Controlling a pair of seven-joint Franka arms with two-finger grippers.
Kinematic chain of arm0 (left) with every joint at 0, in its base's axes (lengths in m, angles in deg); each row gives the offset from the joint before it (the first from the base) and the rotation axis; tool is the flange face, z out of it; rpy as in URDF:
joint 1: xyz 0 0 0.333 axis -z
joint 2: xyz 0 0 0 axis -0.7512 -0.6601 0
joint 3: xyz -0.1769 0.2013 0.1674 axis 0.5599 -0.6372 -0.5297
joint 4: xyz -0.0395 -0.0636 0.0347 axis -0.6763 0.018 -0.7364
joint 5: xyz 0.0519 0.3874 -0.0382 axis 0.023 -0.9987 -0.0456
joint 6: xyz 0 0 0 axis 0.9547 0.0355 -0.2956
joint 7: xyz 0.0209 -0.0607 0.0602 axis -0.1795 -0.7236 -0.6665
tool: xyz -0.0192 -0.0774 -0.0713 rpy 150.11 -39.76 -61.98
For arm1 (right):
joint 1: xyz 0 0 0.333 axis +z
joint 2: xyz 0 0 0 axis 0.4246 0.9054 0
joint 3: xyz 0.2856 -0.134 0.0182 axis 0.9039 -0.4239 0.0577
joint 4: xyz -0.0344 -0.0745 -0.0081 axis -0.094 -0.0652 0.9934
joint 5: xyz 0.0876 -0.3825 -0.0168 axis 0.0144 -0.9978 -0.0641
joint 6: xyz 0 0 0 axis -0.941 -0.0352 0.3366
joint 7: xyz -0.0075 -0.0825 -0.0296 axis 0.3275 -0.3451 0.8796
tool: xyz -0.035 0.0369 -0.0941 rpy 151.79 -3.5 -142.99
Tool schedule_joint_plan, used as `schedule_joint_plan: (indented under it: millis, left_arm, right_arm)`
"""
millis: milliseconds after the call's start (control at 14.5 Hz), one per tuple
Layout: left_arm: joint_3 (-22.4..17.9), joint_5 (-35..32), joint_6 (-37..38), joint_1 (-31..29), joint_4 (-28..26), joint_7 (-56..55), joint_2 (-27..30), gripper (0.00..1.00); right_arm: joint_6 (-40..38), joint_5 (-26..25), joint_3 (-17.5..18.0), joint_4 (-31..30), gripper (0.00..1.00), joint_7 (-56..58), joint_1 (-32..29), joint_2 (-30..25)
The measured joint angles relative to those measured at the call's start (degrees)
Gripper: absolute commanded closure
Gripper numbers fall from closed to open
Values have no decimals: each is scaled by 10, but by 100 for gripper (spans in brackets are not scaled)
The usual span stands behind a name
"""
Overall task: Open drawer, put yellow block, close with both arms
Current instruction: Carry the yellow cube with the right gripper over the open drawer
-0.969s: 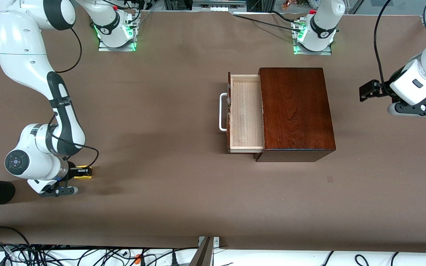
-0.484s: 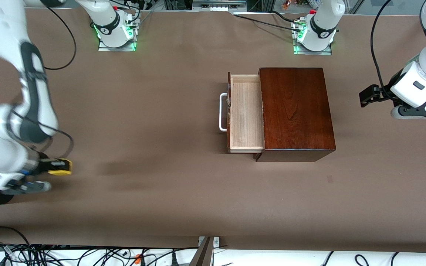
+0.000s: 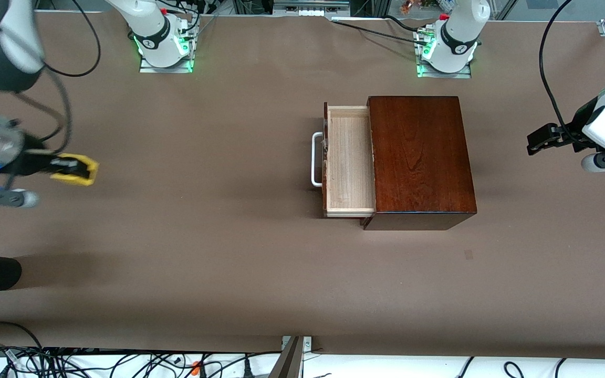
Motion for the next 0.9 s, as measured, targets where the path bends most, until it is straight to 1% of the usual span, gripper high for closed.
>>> schedule_joint_plan:
  millis: [138,346,623,899]
  left_arm:
    - [8,0,0,1,2,0,0,0]
    - [17,0,0,2,7,0,1,0]
    - [17,0,0,2,9,0,1,0]
    - [20,0,-16,3,8,0,-6,0]
  right_arm:
    - [-2,19,21,-4,100,-150,35,-1]
    - [5,22,55,-4,100,-376,95,0]
    - [77,22,63,-5,100,-684,221,16]
    - [146,22,63,9,100,-941,311,67]
